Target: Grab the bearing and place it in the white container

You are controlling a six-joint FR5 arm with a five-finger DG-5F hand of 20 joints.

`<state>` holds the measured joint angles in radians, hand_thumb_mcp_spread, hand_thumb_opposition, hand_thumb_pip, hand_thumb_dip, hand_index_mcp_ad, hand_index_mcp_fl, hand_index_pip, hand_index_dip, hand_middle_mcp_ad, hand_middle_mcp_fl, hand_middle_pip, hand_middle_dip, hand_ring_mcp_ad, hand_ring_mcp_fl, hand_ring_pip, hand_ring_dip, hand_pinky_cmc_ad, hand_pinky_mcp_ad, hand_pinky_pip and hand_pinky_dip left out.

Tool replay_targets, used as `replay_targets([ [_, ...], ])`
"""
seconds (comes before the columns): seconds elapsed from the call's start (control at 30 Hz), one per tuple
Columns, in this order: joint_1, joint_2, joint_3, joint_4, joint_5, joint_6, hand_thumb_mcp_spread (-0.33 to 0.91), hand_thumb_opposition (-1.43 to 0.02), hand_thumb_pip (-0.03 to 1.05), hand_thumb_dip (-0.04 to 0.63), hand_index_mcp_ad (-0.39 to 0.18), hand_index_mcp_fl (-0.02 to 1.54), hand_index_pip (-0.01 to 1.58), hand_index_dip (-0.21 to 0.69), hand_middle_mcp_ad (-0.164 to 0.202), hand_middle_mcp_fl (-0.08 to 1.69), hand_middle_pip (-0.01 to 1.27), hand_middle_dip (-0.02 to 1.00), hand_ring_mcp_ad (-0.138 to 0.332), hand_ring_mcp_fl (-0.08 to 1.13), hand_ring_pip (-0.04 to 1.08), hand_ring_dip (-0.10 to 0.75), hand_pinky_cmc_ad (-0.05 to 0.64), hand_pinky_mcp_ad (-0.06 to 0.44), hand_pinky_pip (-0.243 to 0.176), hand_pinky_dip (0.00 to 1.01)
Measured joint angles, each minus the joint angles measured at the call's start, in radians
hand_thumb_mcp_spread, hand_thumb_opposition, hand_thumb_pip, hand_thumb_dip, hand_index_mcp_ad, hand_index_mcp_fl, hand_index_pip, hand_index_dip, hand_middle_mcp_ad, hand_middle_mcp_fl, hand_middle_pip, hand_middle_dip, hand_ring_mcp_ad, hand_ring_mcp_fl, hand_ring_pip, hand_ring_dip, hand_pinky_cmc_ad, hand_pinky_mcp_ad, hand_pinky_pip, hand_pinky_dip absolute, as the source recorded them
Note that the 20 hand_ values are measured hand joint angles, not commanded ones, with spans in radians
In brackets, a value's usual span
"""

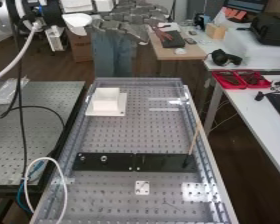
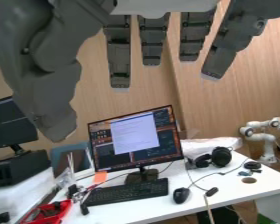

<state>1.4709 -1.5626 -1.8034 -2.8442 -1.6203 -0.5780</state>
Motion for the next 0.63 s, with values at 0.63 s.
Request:
replay_targets([
  [0.63,-0.029,-0.03,0.048,-0.08,-0.012,-0.047,0.24,-0.77,0.65,0.222,-0.065,0.02,0.38,0.017,0.058,0.01,0.13,0.19,0.18,0.0,0.09,0.093,0.34,0.248,-0.089,0.53],
])
